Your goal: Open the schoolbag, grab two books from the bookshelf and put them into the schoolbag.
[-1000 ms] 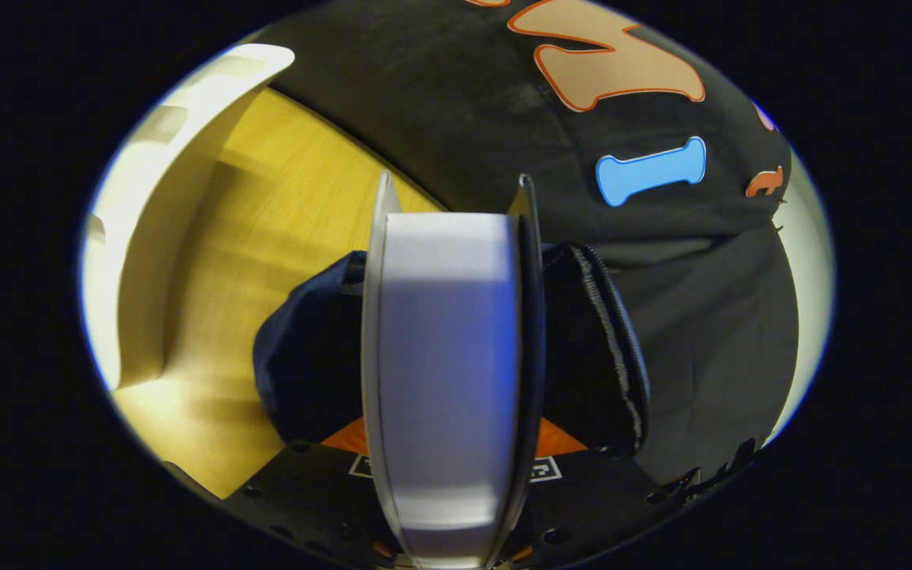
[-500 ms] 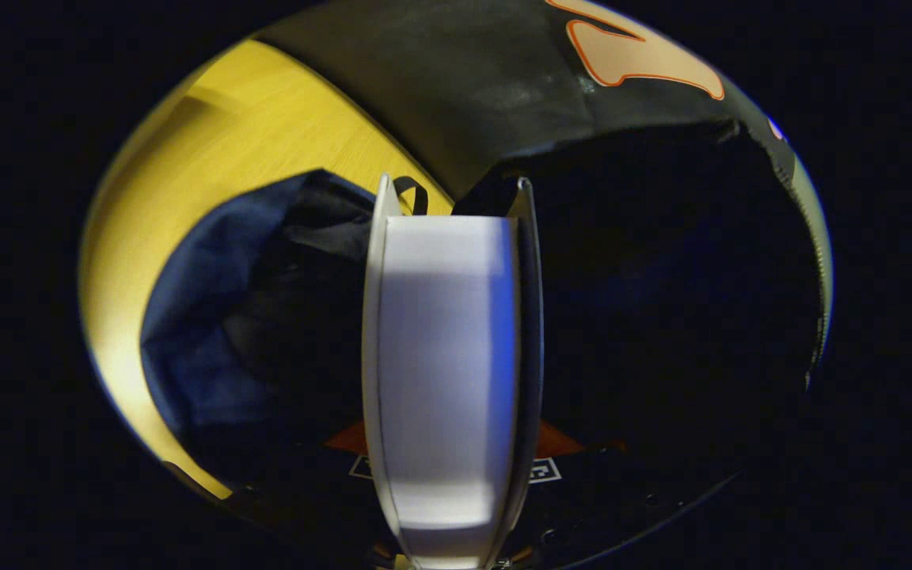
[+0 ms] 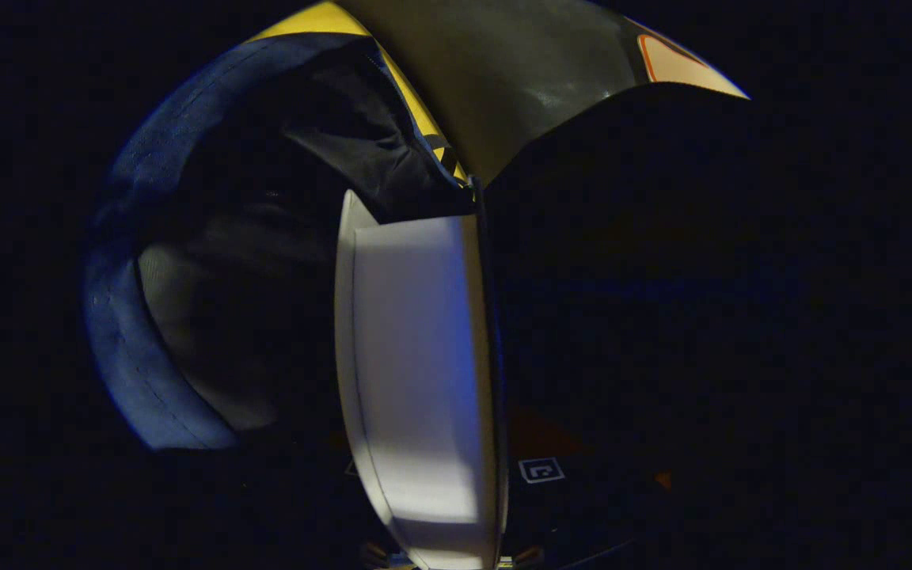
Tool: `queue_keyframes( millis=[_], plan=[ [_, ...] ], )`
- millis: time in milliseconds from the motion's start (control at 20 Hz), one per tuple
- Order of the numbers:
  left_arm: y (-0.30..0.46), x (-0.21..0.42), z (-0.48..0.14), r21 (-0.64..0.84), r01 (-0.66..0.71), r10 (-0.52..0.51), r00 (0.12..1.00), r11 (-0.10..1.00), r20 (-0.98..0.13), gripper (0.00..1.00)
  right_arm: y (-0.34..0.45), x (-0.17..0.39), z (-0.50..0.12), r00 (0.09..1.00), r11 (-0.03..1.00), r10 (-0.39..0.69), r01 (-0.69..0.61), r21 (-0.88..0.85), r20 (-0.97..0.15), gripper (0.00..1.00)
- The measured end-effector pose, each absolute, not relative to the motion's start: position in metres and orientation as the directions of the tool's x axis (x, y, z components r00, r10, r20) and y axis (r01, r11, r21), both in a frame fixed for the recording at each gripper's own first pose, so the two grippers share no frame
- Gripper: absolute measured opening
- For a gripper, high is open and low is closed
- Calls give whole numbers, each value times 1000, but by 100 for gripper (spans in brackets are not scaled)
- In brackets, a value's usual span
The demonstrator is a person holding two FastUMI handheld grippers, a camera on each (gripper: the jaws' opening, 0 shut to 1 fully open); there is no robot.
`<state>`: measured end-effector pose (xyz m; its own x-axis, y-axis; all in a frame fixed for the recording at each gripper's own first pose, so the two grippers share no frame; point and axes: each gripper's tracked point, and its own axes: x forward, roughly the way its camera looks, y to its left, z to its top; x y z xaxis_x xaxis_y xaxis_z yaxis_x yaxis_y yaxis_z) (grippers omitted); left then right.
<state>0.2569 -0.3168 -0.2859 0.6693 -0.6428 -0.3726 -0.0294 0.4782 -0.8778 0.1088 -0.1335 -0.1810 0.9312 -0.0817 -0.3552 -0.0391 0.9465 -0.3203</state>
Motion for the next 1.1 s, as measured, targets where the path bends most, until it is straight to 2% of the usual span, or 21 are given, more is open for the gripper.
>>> queue_keyframes(
  millis=[50,100,350,500,650,800,1100],
  plan=[
    [-310,258,-294,-844,-36,-612,672,535,-417,42,-135,108,-183,930,947,-81,-40,-318,-358,2],
    [-299,255,-296,-814,-28,-593,671,580,-445,50,-136,109,-184,929,948,-81,-40,-316,-360,4],
    [-287,226,-283,-764,2,-585,643,646,-493,87,-138,112,-187,926,950,-86,-35,-312,-367,2],
    [-269,201,-268,-726,8,-564,636,688,-527,88,-139,113,-187,926,947,-90,-35,-319,-368,4],
    [-256,170,-267,-672,0,-545,585,741,-601,88,-139,111,-189,924,949,-87,-37,-314,-373,2],
    [-238,133,-250,-627,23,-530,557,779,-639,88,-136,110,-189,923,946,-87,-41,-320,-375,6],
    [-201,80,-197,-570,37,-495,543,821,-678,88,-133,107,-194,922,939,-93,-45,-341,-377,4]
  ],
)
